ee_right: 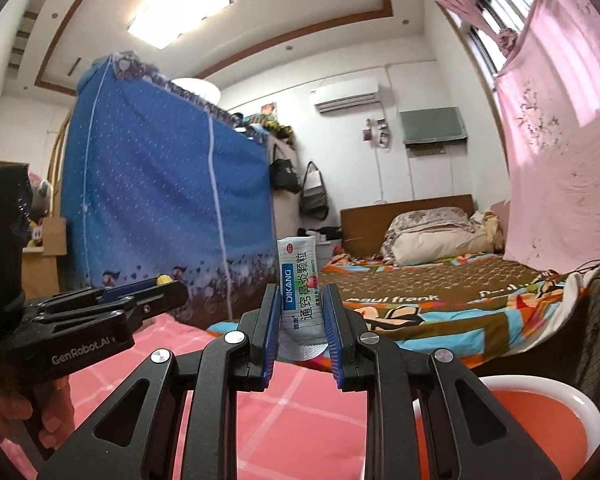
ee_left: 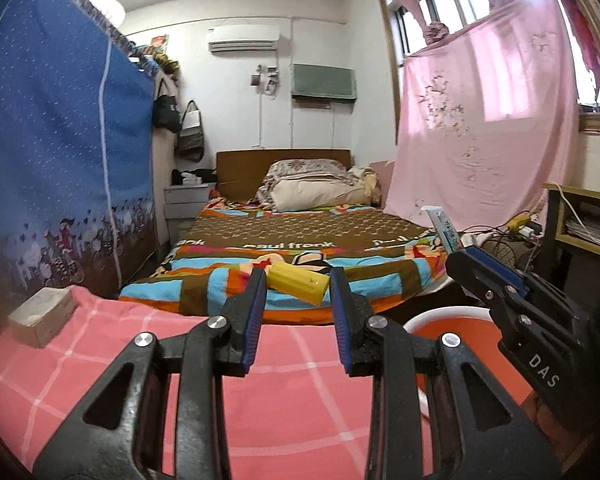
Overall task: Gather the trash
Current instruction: 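Carry the toothpaste tube and yellow cap over the orange bucket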
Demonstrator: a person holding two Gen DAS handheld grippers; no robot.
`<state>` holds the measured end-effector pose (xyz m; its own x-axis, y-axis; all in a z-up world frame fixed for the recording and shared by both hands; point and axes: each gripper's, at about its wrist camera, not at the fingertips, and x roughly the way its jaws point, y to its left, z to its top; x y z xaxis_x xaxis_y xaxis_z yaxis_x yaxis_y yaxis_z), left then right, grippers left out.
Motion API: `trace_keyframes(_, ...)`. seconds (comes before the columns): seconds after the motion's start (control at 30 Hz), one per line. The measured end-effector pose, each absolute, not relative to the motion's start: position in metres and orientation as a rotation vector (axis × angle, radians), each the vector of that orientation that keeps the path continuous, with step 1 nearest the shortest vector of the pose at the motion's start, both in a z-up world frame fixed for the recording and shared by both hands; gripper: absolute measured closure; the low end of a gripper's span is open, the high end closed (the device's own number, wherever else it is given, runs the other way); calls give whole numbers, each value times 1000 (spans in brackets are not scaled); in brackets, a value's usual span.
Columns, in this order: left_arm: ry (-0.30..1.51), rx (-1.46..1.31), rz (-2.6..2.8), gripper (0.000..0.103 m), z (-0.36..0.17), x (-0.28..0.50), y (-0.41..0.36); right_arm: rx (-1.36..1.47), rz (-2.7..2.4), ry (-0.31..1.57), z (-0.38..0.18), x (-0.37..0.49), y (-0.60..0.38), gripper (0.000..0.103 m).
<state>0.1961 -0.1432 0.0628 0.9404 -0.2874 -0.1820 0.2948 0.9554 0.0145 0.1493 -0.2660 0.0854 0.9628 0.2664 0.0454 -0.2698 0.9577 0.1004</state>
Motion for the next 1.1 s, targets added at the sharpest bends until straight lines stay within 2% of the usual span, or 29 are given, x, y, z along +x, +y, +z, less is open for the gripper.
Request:
trace_keyframes(0.57,203,124,-426,68,52,178,-201,162,149,-10,71,121,-320,83)
trace_keyframes(1.1,284,239,-549,68,29,166,-256,245,69,92,63,121,-356,83)
